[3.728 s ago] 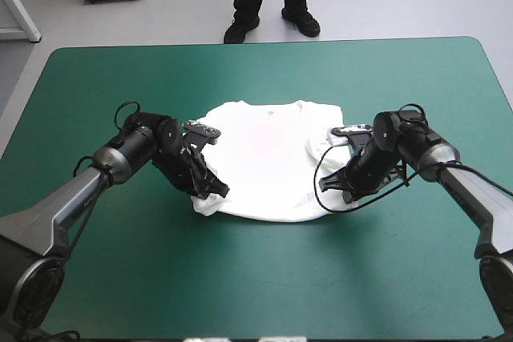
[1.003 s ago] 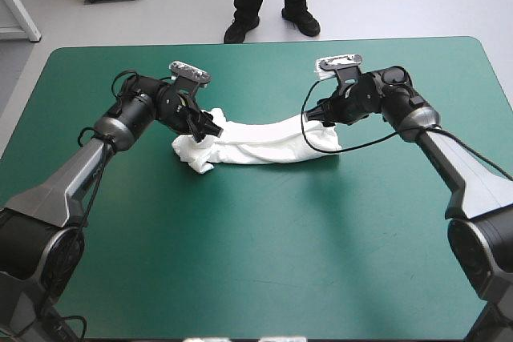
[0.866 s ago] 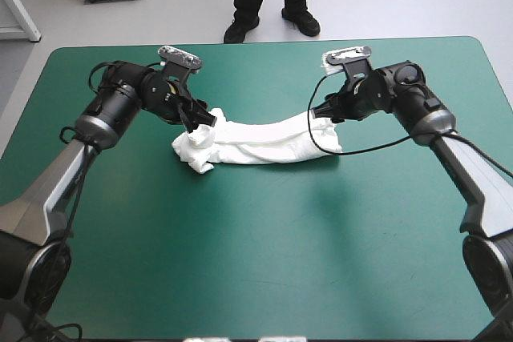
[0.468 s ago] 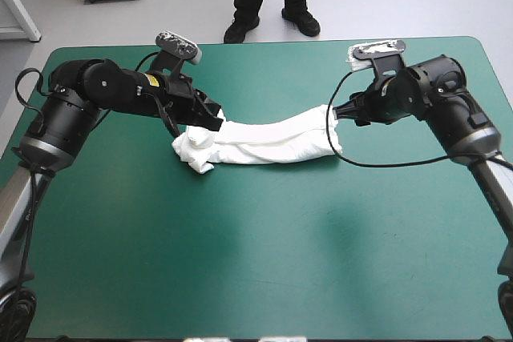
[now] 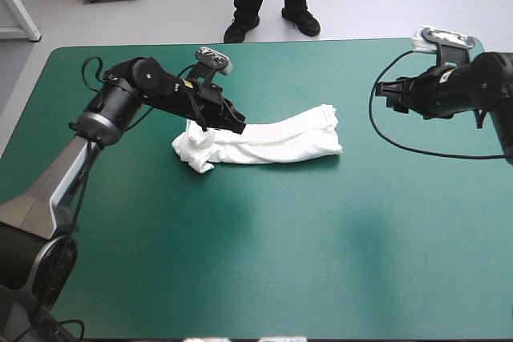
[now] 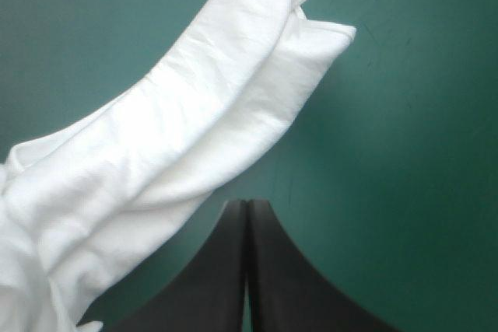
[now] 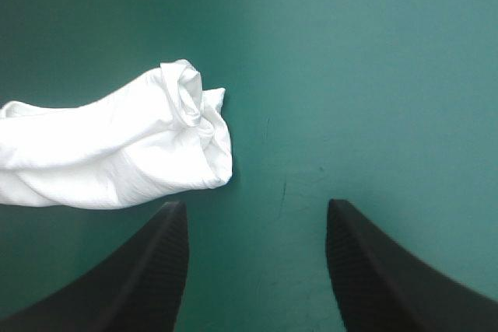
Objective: Fold the cloth
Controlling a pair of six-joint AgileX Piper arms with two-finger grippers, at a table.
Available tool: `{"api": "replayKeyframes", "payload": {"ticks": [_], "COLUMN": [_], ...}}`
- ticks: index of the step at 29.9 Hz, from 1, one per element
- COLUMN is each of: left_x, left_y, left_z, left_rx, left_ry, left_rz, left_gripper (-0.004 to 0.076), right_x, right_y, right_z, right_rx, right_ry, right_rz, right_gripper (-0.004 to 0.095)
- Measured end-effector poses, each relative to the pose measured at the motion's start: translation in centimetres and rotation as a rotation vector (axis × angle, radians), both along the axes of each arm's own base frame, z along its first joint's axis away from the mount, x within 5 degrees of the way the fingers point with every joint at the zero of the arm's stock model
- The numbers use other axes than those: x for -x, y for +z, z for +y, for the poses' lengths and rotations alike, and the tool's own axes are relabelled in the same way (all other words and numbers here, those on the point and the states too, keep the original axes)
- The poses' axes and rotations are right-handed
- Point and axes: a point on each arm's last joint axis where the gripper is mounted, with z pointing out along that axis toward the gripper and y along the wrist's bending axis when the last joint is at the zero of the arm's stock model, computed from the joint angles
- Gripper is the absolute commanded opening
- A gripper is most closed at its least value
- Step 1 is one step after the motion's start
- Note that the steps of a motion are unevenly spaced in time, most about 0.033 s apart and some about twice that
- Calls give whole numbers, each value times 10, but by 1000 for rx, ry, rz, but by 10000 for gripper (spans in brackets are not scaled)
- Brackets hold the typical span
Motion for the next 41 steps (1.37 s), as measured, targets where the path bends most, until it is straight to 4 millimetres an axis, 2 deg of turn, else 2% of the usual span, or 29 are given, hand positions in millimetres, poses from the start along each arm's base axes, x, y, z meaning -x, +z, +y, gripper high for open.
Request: {"api": "replayKeyframes", "payload": {"ticks": [4,7,11,15,21,24,33,41], "left_x": [-21,-33,-46,-60,-83,-87,-85,-83], "left_y": [-31,-50,-74,-99,-128,-142,-142,-142], "left_z": [-7,-11,-24,-44,-52,-54,-62,-66], "left_rx": [-8,-9,-22,-37,-70,-93,-133,-132], "left_ry": [20,39,31,8,38,56,83,94], "left_rz": [43,62,88,113,158,196,200,216], "left_gripper": [-10,-10,-10,-10,-10,-10,-10,-10], "right_x": [-2,-8,-21,-41,-58,-64,-89,-110], "right_y": [-1,-7,-19,-40,-62,-71,-116,-171], "right_z": [-21,-29,-26,-22,-20,-18,-11,21], "right_rx": [-58,-75,-121,-180,-194,-216,-306,-327], "right_ry": [-8,-2,44,106,166,194,250,341], "right_rz": [9,24,48,85,122,140,250,364], "right_gripper": [513,513,514,515,515,524,569,572]}}
